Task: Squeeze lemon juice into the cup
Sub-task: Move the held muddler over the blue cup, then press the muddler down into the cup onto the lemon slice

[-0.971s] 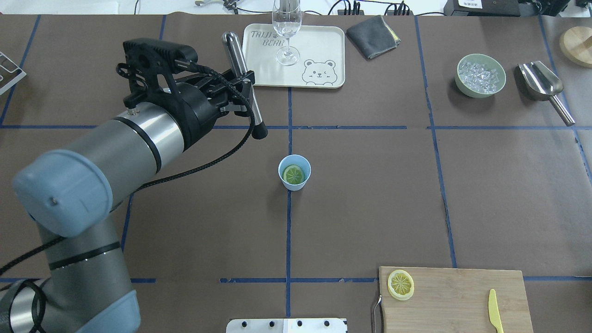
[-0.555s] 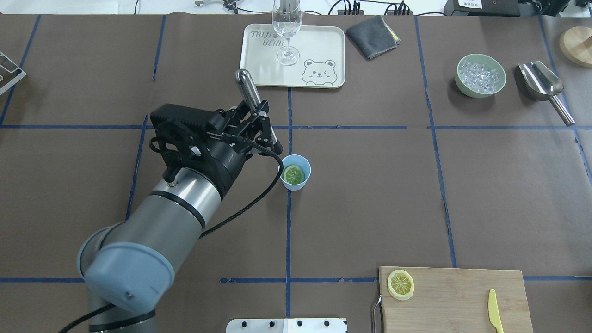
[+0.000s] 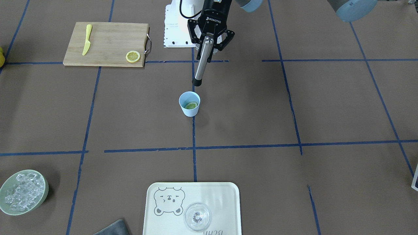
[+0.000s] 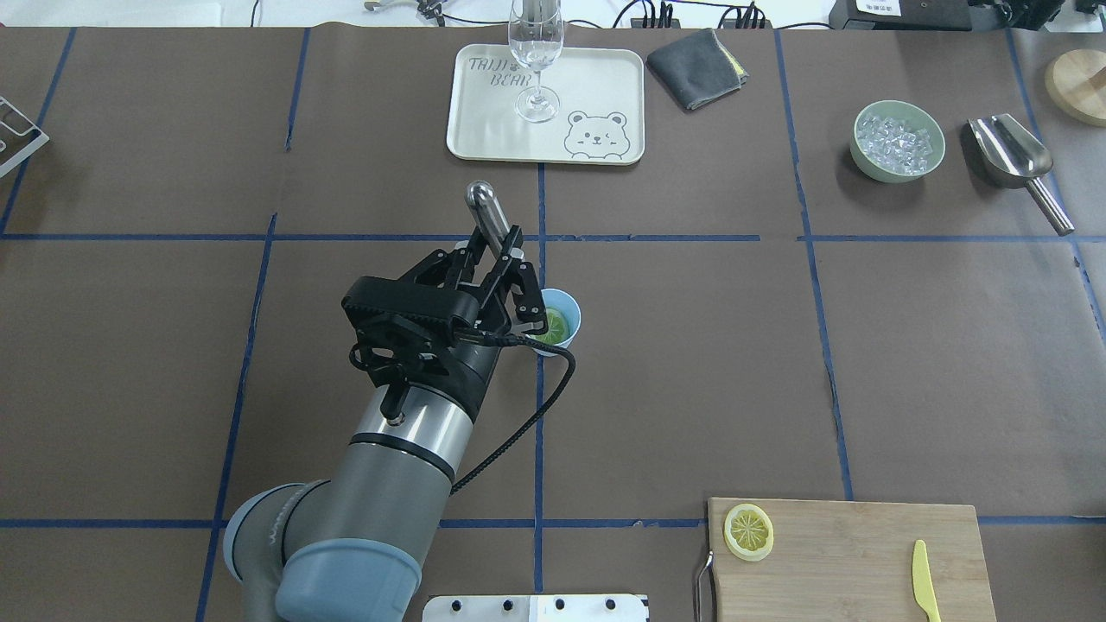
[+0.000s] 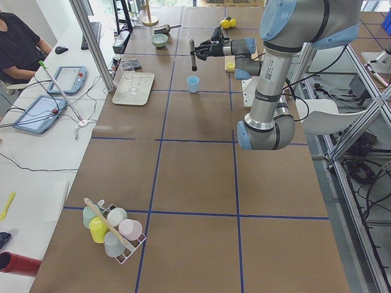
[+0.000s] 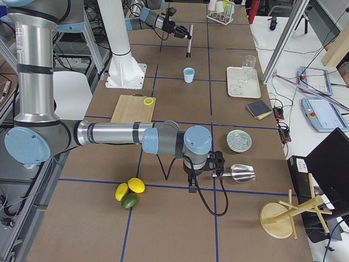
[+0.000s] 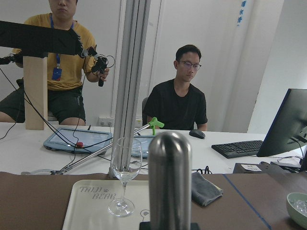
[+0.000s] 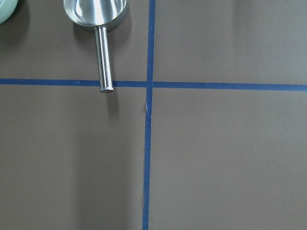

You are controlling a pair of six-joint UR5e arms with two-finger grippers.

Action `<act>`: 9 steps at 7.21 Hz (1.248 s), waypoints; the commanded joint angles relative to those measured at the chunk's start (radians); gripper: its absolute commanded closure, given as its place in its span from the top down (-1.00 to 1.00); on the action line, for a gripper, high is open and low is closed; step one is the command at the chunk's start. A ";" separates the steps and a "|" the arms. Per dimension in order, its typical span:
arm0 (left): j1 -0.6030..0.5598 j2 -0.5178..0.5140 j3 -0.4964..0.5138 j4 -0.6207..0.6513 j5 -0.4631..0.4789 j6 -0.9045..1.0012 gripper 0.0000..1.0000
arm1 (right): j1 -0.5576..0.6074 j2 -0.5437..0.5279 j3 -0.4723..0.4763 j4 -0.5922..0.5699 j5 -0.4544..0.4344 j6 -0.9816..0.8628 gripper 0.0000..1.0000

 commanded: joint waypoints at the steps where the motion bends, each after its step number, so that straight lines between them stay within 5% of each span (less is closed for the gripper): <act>1: 0.003 -0.031 0.092 -0.081 0.006 0.004 -1.00 | 0.000 -0.002 -0.001 0.000 0.000 0.001 1.00; 9: -0.005 -0.064 0.174 -0.096 0.003 0.131 -1.00 | 0.000 0.002 -0.004 -0.002 0.002 0.001 1.00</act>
